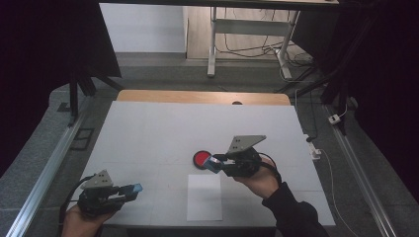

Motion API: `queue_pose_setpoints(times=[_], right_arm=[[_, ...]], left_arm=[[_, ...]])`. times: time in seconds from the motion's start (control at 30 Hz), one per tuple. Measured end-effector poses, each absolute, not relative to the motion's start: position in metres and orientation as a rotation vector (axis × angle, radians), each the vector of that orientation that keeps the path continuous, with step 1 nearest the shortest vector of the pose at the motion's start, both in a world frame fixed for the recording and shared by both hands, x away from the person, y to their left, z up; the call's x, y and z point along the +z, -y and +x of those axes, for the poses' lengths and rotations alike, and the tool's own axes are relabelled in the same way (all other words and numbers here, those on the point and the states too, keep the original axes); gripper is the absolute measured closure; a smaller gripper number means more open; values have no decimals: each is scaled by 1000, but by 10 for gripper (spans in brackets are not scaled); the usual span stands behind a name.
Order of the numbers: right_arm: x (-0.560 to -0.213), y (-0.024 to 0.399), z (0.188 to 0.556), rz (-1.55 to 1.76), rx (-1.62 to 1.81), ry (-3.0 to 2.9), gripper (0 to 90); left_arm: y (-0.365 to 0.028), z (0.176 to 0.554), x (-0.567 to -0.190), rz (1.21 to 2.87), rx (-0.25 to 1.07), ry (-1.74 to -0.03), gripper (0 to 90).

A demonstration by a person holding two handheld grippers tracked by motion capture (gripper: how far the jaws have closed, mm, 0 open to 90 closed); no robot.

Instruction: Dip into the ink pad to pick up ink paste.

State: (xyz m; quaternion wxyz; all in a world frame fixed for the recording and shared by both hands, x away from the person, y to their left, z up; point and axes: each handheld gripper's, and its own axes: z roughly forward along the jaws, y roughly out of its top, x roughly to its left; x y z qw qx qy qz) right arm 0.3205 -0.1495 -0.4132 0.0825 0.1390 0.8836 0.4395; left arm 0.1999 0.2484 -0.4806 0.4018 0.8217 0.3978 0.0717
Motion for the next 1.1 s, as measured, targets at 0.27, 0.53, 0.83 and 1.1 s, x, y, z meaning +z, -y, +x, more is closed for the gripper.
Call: queue_pose_setpoints(times=[0.27, 0.53, 0.83, 1.1], right_arm=[[-414, 147, 325, 451, 1315, -2629, 703], [-418, 143, 333, 466, 1284, -2632, 703], [-421, 141, 340, 484, 1267, -2631, 703], [-423, 138, 348, 512, 1255, -2632, 703]], left_arm=[[-247, 199, -481, 2086, 186, -1001, 681], [-247, 200, -481, 2083, 188, -1006, 681], [-247, 199, -480, 2085, 201, -1006, 680], [-246, 200, -480, 2092, 203, -1007, 680]])
